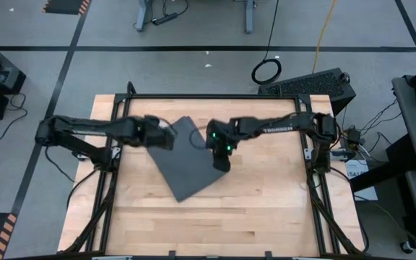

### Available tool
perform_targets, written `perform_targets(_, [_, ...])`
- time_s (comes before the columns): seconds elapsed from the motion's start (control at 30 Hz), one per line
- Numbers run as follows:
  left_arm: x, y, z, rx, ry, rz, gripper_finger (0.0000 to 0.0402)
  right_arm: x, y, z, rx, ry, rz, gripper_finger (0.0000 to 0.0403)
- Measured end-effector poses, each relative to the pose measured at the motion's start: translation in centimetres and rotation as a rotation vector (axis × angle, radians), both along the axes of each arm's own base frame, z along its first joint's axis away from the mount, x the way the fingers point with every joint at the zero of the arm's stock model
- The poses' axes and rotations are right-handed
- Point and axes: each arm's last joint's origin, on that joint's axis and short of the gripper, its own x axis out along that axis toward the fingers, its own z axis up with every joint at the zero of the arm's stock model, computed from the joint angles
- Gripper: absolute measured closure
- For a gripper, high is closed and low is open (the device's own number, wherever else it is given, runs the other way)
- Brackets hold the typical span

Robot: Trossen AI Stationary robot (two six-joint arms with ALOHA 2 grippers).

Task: Roll towel into tight, uniform cylinder
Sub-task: Roll the gray towel

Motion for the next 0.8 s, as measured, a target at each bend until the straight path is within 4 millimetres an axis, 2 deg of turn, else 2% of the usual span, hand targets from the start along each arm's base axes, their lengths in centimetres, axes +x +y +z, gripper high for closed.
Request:
perform_targets(0.1, [-0.9,2.3,0.5,-0.075,0.018,-0.039,0.0223,0.3,2.2,-0.8,0.033,-0.019,-0.009,0.0287])
perform_targets(0.23, [-1.3,5.5,-0.5,-0.171,0.020,-0.184,0.0231,0.7,4.5,-2.0,0.044,-0.056,-0.101,0.0287])
perform_targets(0.37, [-1.3,7.8,-1.9,-0.182,-0.002,-0.280,0.0233,0.6,5.5,-2.9,0.091,-0.078,-0.193,0.0287])
perform_targets(0.5, [-1.9,9.8,-3.9,-0.206,0.051,-0.314,0.0232,-0.5,6.2,-4.9,0.124,0.026,-0.348,0.0300])
perform_targets(0.67, [-3.5,11.2,-7.2,-0.400,0.090,-0.301,0.0210,-2.6,7.2,-7.5,0.149,0.156,-0.442,0.0333])
perform_targets(0.8, [-4.2,11.2,-8.3,-0.463,0.118,-0.302,0.0190,-4.1,8.0,-8.9,0.169,0.226,-0.492,0.0359])
